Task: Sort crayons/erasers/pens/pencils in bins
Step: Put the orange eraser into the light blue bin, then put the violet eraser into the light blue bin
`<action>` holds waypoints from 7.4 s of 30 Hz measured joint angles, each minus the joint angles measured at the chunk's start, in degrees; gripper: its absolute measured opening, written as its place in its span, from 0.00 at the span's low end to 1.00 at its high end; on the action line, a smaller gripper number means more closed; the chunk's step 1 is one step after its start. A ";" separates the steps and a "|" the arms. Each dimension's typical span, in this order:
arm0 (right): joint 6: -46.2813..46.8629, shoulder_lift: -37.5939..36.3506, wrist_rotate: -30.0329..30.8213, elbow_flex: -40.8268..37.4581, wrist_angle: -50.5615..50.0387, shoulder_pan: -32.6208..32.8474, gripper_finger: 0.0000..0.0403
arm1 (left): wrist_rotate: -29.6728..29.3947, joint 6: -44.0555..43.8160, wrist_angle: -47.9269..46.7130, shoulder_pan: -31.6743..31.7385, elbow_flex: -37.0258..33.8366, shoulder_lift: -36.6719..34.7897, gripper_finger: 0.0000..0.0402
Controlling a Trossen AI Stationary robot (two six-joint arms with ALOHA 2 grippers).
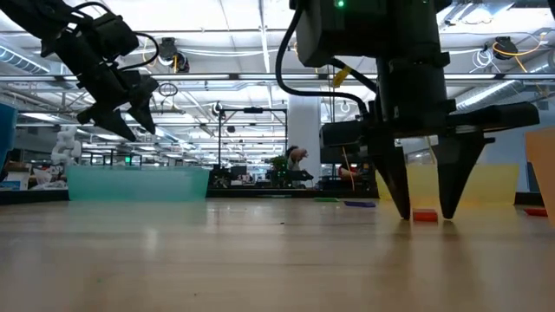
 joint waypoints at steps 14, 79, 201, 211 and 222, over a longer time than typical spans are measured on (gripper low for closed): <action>0.78 -0.07 1.27 -4.25 2.27 -2.42 0.24 | 4.78 -0.25 0.23 0.01 0.00 0.00 0.69; -102.50 -12.68 14.56 -4.47 38.94 -12.04 0.17 | 27.27 -57.81 51.10 -36.25 8.11 43.15 0.05; -137.46 -20.44 43.11 -9.56 37.57 -11.44 0.04 | 22.71 -59.77 30.63 -29.31 13.64 23.16 0.56; -166.67 -20.44 54.18 -9.56 59.05 -10.32 0.04 | 27.53 -79.97 54.55 -30.92 13.64 35.15 0.56; -175.24 -20.46 49.91 -9.56 62.03 -9.94 0.04 | 31.50 -81.60 61.86 -27.56 13.64 35.43 0.56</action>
